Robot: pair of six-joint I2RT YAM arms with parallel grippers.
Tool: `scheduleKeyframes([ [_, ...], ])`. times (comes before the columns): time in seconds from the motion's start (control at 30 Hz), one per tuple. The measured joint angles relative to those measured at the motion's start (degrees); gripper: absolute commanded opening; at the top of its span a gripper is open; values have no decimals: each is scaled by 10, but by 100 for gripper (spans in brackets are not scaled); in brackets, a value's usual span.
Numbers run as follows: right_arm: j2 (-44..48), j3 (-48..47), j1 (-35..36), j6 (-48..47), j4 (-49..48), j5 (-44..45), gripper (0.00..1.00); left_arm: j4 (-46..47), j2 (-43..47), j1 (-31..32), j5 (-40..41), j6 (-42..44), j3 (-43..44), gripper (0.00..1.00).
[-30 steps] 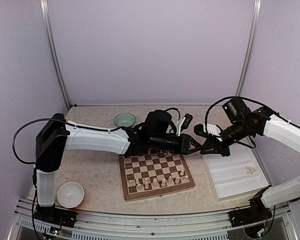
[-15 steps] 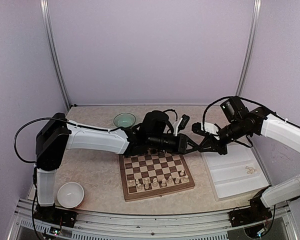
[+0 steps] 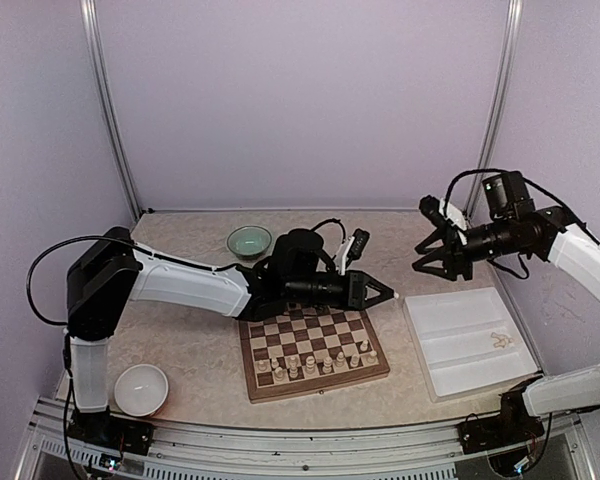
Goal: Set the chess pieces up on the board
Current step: Pass from the right arm to the left, then pass from the left arm to the right
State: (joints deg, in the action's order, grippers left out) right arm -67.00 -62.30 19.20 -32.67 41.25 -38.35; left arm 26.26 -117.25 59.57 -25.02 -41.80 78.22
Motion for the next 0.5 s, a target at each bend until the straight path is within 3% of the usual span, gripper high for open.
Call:
scheduleKeyframes([
  [0.13, 4, -15, -71, 75, -60, -110, 41, 68, 18, 0, 25, 5, -14, 10],
  [0.27, -30, 16, -115, 219, -178, -254, 42, 145, 29, 0, 54, 10, -14, 10],
  [0.5, -74, 48, -126, 411, -314, -378, 46, 214, 30, 0, 89, 5, -10, 10],
])
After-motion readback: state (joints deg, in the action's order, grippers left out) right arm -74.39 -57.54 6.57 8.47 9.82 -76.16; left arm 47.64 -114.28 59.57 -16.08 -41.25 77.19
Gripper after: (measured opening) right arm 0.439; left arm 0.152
